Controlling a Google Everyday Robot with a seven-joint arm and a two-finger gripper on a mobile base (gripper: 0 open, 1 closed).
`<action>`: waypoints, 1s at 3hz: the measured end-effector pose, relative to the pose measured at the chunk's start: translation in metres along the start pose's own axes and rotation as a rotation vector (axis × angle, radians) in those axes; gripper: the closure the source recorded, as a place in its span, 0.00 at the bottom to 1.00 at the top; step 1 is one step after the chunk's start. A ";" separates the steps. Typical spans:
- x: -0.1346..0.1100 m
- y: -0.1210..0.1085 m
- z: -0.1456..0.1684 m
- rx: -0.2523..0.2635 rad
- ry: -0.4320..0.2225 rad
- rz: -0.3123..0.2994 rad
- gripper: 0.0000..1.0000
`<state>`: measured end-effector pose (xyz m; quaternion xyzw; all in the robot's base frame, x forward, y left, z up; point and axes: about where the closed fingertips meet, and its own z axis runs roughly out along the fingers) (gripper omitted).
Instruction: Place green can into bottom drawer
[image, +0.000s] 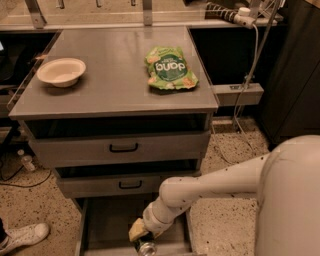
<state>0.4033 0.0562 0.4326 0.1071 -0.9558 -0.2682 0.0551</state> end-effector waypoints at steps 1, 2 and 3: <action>-0.032 -0.027 0.036 -0.097 -0.057 0.031 1.00; -0.049 -0.061 0.083 -0.199 -0.085 0.094 1.00; -0.049 -0.061 0.083 -0.199 -0.086 0.093 1.00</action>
Offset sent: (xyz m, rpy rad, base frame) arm 0.0712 -0.0101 -0.1502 0.2901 0.0276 -0.2166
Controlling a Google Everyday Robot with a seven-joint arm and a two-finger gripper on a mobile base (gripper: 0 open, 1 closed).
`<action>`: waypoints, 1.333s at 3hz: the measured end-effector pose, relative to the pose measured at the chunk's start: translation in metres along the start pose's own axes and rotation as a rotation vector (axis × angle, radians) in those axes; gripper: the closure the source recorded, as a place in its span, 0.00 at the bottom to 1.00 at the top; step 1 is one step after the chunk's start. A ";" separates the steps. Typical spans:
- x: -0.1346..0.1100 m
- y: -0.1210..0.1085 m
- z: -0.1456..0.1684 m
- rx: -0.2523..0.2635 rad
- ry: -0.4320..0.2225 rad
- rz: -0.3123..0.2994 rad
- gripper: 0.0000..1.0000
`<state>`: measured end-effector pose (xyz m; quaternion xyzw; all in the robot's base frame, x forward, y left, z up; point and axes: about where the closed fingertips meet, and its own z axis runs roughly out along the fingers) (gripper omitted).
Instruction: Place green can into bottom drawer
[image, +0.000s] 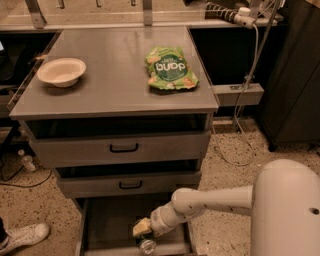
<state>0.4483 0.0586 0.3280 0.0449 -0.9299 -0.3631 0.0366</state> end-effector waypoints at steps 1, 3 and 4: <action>-0.003 -0.008 0.014 -0.040 -0.026 0.005 1.00; -0.036 -0.031 0.035 -0.090 -0.122 0.020 1.00; -0.036 -0.032 0.041 -0.102 -0.132 0.016 1.00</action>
Offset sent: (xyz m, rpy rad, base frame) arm 0.0385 0.0034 -0.0584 0.1105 -0.0943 -0.1338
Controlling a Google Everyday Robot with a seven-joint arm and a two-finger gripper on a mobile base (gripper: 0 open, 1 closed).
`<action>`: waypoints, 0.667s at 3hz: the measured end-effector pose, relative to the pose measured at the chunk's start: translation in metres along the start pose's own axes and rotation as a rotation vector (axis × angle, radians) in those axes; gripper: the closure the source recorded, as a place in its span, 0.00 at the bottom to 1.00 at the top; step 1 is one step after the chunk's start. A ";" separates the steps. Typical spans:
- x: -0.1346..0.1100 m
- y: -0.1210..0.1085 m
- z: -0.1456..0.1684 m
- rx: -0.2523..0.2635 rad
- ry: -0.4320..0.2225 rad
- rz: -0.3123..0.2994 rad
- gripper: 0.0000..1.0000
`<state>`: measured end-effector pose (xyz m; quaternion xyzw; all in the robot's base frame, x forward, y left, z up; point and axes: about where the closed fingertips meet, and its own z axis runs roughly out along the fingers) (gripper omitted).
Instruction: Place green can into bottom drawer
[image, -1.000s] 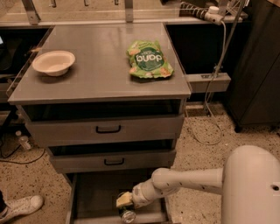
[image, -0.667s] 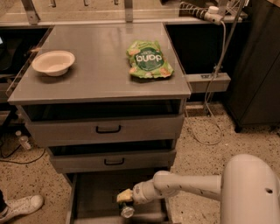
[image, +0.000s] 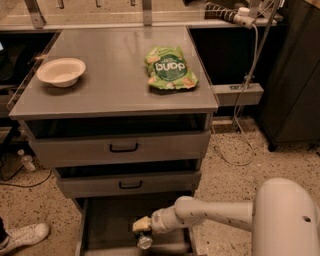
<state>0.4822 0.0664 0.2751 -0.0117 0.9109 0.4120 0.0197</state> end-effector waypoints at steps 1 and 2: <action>-0.015 -0.014 0.014 -0.049 -0.063 0.016 1.00; -0.036 -0.044 0.045 -0.085 -0.107 0.069 1.00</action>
Offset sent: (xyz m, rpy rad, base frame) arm 0.0510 -0.0053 -0.0616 0.1090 -0.0634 -0.1581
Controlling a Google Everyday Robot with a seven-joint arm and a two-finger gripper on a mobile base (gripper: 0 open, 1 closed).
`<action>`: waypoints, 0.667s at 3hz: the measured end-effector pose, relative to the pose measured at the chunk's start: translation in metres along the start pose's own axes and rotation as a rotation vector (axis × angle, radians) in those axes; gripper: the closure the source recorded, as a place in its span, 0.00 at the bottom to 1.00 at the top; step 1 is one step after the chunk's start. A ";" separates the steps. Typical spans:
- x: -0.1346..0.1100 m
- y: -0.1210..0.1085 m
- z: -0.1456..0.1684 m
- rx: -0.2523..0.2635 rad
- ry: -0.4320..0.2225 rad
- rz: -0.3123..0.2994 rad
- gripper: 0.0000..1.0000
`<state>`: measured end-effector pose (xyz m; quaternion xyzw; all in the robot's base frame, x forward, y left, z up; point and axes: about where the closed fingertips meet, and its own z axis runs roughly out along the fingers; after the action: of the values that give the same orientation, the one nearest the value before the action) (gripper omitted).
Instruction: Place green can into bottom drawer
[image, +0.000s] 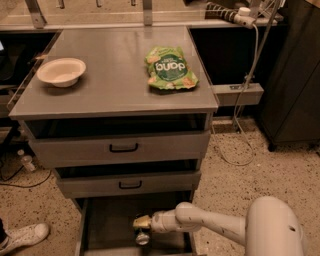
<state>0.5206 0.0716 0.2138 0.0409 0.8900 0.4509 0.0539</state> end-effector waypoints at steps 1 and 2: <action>-0.002 -0.002 0.001 0.000 -0.004 0.004 1.00; 0.001 -0.008 0.022 -0.018 -0.011 0.018 1.00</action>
Offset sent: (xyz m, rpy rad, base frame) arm 0.0032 0.0295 -0.0443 0.0467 0.0111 -0.0435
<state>0.5222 0.0848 0.1942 0.0510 0.8852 0.4592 0.0550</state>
